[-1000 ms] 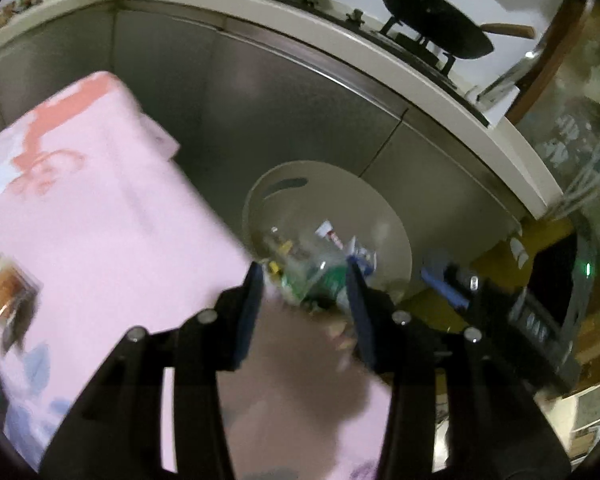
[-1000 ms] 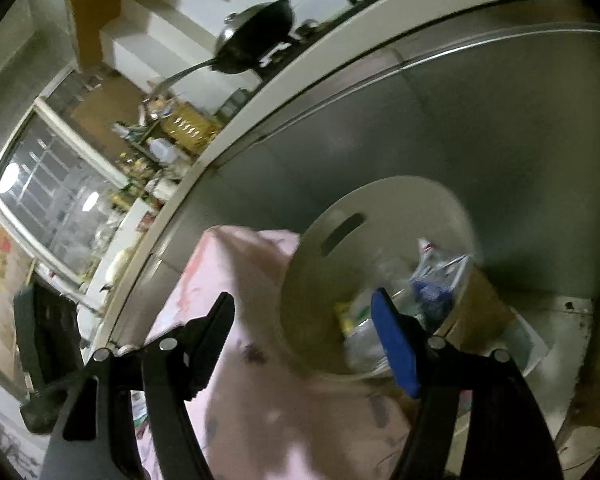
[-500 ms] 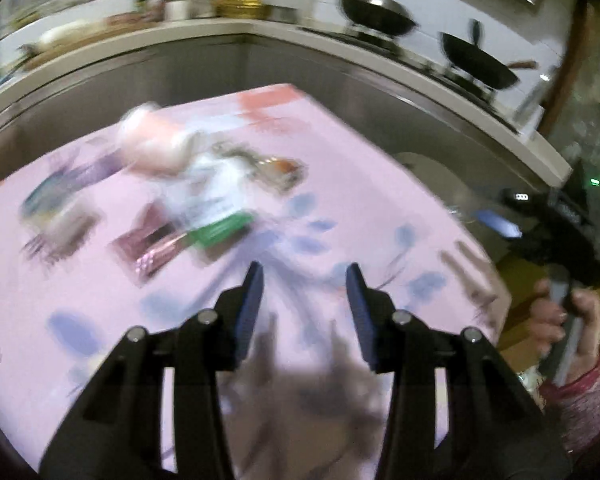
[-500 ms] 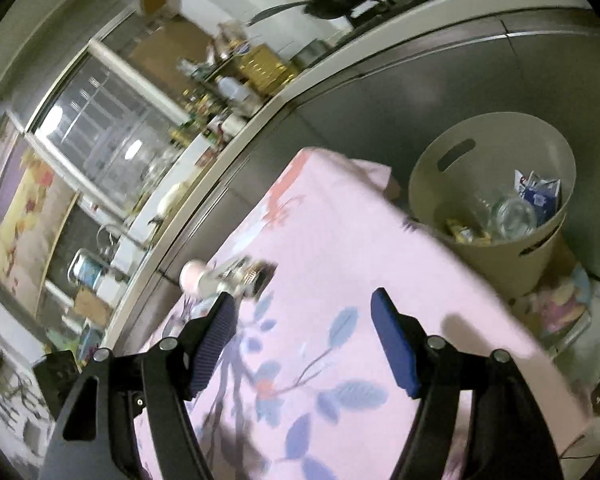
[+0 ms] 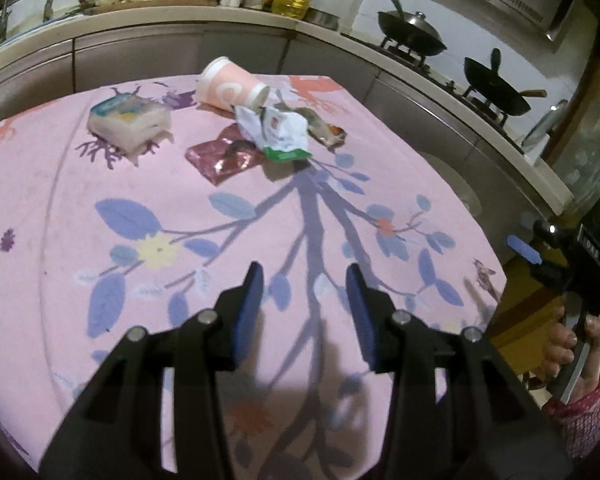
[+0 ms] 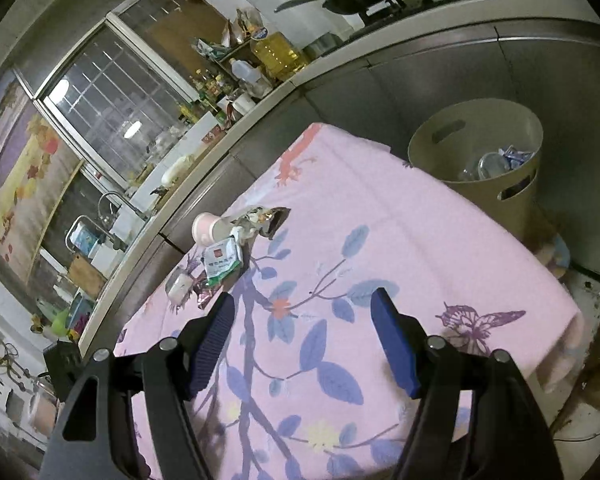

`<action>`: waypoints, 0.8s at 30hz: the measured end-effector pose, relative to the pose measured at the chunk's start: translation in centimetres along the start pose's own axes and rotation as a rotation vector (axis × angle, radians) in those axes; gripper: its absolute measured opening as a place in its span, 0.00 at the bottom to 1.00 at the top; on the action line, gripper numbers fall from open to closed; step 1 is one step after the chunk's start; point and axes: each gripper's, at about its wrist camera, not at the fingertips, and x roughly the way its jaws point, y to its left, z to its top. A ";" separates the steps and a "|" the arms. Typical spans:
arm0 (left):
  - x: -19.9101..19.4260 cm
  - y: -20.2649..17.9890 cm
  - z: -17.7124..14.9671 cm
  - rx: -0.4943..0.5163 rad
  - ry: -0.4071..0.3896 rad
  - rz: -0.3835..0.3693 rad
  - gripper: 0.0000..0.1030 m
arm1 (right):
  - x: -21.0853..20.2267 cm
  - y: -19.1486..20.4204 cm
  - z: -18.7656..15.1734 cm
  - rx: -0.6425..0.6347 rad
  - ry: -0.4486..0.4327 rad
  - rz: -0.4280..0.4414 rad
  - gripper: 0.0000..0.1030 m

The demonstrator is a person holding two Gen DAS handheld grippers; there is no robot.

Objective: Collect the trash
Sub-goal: 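Return both grippers to the table toward the remaining trash, then grasp the white-blue box with the left gripper while the right grasps the pink cup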

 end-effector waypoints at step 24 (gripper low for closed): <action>-5.1 10.5 2.7 -0.151 -0.085 0.169 0.40 | 8.9 6.4 -1.3 -0.117 0.185 0.081 0.66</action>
